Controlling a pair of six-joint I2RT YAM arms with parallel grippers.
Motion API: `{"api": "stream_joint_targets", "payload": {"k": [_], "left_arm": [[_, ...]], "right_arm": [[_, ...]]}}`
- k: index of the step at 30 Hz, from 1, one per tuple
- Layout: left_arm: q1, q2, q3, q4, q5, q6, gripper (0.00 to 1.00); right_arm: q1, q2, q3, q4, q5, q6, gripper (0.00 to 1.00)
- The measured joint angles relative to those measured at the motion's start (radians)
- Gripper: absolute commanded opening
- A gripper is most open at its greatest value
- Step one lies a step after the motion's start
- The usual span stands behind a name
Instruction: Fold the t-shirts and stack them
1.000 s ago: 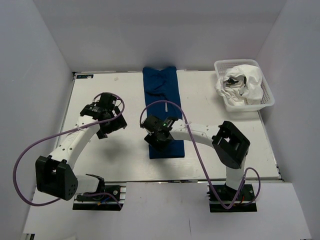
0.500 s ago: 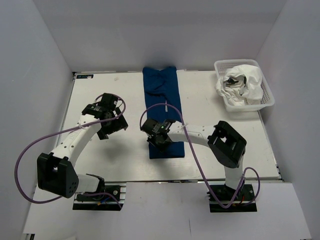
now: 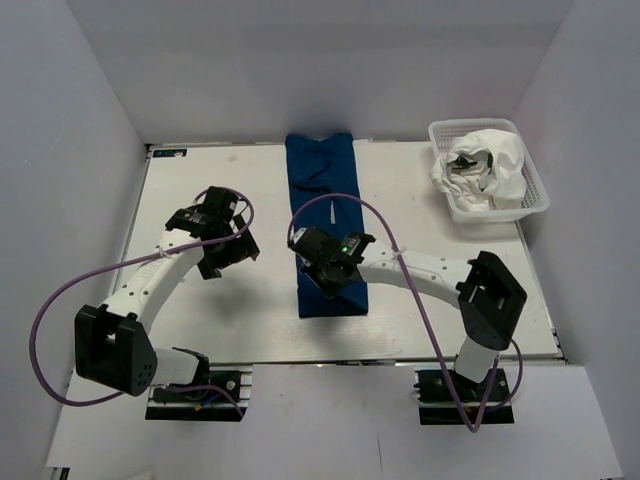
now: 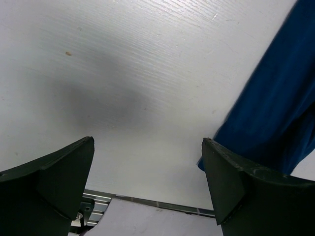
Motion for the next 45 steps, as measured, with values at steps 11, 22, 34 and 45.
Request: {"api": "stream_joint_targets", "payload": {"k": [11, 22, 34, 45], "left_arm": [[0.000, 0.022, -0.027, 0.036, 0.026, 0.010, 1.00], [0.000, 0.053, -0.027, 0.042, 0.040, 0.022, 1.00], [0.000, 0.052, -0.029, 0.048, 0.057, 0.026, 1.00], [0.000, 0.052, -0.040, 0.066, 0.078, 0.035, 1.00]], "right_arm": [[0.010, -0.041, -0.090, -0.146, 0.032, -0.003, 0.00], [0.034, -0.039, -0.191, -0.114, 0.008, 0.014, 0.00], [0.033, -0.101, -0.158, -0.063, 0.023, 0.074, 0.00], [0.033, -0.087, -0.058, -0.052, 0.043, 0.072, 0.00]]}}
